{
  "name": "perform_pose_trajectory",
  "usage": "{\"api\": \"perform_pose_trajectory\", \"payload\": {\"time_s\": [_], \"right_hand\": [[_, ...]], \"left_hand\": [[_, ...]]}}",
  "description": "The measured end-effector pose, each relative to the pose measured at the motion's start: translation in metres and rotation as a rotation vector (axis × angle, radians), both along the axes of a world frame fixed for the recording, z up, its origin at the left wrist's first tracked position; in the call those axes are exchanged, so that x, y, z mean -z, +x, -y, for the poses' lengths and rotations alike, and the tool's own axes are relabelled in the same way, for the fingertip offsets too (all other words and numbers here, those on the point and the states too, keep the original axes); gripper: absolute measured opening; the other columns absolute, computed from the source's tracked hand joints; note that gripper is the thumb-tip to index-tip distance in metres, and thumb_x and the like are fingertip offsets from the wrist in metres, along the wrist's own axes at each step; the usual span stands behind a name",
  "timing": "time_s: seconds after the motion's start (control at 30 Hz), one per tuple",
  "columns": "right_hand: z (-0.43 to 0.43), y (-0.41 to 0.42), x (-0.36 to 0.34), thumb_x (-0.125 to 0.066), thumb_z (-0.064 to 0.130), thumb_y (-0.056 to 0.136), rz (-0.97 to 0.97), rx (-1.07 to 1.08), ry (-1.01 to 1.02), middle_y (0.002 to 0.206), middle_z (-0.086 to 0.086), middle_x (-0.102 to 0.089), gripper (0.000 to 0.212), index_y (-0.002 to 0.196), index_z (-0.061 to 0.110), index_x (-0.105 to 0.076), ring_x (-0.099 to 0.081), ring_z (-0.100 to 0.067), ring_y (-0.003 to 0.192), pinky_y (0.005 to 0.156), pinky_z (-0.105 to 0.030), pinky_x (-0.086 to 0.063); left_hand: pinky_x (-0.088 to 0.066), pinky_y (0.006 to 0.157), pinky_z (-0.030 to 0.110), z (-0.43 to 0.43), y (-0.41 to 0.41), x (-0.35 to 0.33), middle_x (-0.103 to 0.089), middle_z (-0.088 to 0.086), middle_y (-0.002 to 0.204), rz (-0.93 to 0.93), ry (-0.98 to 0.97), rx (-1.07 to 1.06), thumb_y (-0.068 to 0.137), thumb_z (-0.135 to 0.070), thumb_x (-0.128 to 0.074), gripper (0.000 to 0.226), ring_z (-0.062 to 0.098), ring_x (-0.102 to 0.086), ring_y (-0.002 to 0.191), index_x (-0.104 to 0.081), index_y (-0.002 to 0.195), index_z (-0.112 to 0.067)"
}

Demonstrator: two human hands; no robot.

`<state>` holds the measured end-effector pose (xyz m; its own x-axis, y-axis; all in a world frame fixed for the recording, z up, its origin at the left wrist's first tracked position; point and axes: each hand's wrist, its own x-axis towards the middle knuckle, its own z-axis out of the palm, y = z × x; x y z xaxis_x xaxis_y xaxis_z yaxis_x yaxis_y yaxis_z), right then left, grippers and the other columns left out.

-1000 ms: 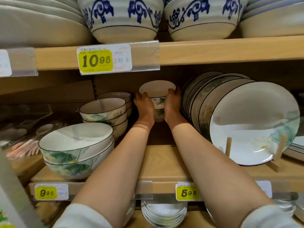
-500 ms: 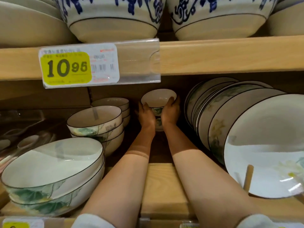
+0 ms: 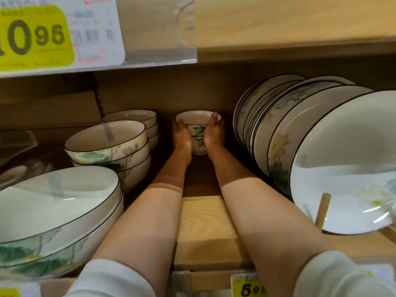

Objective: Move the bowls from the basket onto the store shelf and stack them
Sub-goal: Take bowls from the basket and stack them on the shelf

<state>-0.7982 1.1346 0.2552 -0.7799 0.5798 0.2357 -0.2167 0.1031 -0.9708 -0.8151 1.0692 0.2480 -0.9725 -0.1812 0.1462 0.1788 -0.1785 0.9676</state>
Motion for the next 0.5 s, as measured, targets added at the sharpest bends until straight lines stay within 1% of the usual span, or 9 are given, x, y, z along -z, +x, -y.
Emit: {"api": "perform_pose_trajectory", "payload": {"time_s": [0.27,0.5], "right_hand": [[-0.0028,0.0006,0.0016,-0.025,0.043,0.103,0.026,0.006,0.015,0.145,-0.016,-0.045,0.056,0.146,0.009,-0.033,-0.044,-0.032,0.131,0.107,-0.039,-0.037],[-0.0036,0.0007,0.0007,-0.025,0.048,0.102,0.044,-0.001,0.031,0.145,-0.016,-0.044,0.06,0.148,0.009,-0.03,-0.044,-0.033,0.131,0.108,-0.041,-0.037]], "left_hand": [[-0.043,0.106,0.046,0.0007,-0.0015,0.0023,-0.053,0.014,0.136,0.049,0.046,0.049,0.103,-0.048,-0.021,0.054,0.027,-0.054,0.121,-0.041,0.144,-0.02],[-0.039,0.109,0.046,0.0003,0.0009,0.0055,-0.05,0.012,0.141,0.029,0.013,0.043,0.103,-0.048,-0.02,0.054,0.027,-0.05,0.127,-0.036,0.147,-0.022]]}}
